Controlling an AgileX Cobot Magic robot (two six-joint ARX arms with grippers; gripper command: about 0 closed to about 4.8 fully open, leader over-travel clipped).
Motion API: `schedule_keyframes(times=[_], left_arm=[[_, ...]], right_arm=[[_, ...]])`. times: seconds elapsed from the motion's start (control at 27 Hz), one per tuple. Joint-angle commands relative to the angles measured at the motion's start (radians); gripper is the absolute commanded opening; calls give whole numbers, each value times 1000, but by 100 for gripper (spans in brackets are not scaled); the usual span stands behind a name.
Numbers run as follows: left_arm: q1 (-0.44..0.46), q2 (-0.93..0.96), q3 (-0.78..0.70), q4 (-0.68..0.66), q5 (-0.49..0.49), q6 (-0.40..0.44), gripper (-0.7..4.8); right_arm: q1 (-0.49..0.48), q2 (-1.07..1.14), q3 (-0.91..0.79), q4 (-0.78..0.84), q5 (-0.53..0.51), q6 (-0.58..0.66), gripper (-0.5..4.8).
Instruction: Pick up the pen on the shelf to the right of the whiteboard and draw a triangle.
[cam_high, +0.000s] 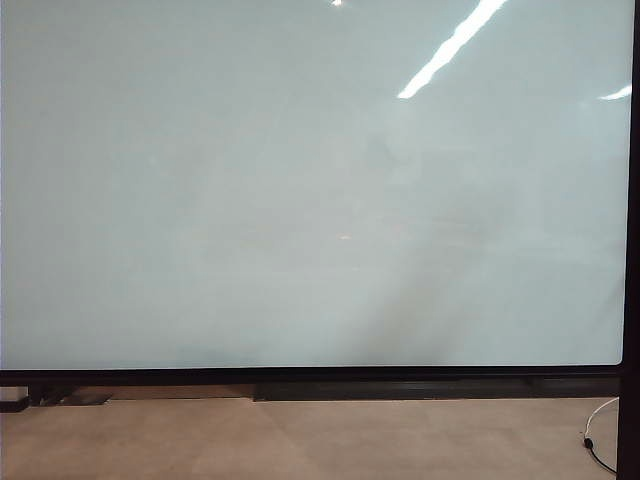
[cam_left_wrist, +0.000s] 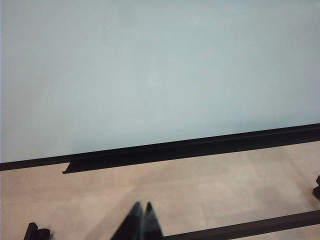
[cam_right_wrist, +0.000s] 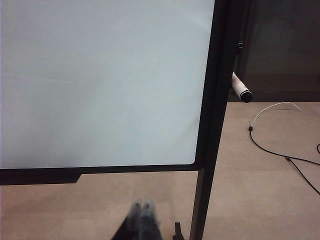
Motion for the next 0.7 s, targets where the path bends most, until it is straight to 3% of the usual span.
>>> schedule_keyframes(times=[0.04, 0.41, 0.7], left_arm=[[0, 2, 3, 5, 3, 1, -5], [0, 2, 3, 5, 3, 1, -5], [0, 2, 3, 5, 3, 1, -5]], right_arm=[[0, 0, 3, 10, 0, 3, -1], [0, 0, 3, 21, 2, 2, -1], [-11, 0, 3, 148, 0, 7, 24]])
